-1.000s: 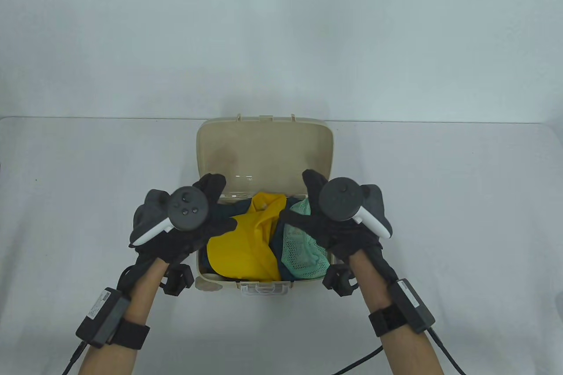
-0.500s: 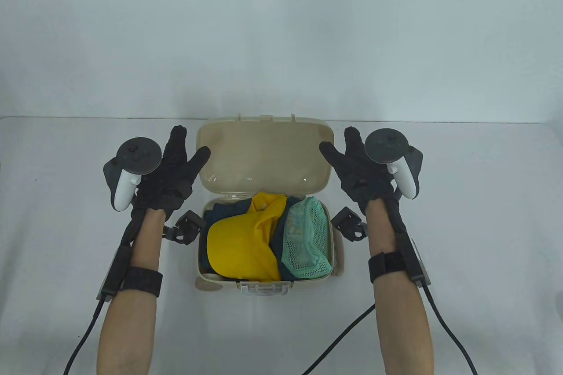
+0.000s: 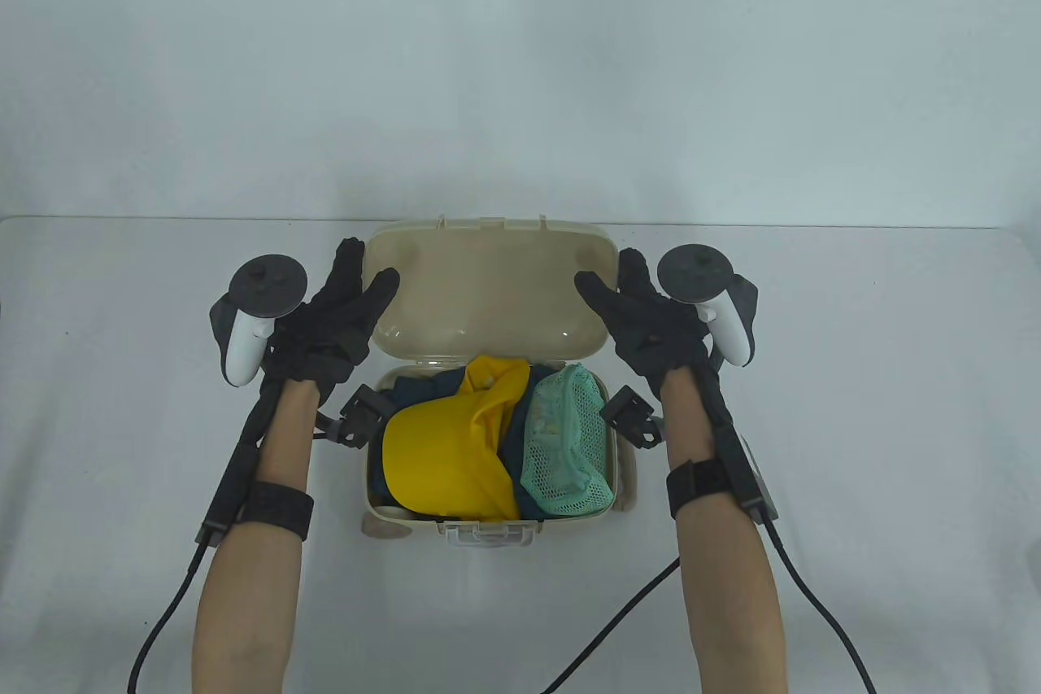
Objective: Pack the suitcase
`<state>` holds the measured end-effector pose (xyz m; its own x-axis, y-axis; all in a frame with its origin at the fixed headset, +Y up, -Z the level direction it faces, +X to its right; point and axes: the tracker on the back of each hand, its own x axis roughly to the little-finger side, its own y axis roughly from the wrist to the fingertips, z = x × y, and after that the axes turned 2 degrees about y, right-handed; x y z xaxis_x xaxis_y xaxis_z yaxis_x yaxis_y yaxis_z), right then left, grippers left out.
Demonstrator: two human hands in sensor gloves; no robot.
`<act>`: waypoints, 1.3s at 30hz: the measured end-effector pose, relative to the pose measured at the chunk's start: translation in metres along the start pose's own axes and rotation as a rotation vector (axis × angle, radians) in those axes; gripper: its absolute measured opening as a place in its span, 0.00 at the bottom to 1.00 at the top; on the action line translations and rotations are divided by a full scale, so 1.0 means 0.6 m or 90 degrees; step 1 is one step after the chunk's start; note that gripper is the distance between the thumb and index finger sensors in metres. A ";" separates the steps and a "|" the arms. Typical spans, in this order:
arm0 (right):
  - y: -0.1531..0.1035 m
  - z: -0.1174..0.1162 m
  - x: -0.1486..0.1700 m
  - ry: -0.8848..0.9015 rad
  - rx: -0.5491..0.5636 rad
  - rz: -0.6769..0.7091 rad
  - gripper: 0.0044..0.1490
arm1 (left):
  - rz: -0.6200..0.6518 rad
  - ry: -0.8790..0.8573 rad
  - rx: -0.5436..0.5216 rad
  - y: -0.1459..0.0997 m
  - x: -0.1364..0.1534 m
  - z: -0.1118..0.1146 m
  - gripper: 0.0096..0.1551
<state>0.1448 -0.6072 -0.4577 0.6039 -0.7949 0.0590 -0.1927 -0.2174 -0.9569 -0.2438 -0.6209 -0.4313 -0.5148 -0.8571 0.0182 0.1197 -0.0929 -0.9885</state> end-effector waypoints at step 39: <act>-0.150 -0.123 0.131 -0.192 -0.114 -0.013 0.65 | -0.045 0.202 0.216 -0.164 0.091 0.128 0.59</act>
<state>0.1527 -0.6915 -0.3459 0.8052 -0.5919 -0.0348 -0.2945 -0.3484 -0.8899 -0.2182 -0.6975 -0.3217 -0.7599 -0.6499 -0.0155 0.3188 -0.3517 -0.8802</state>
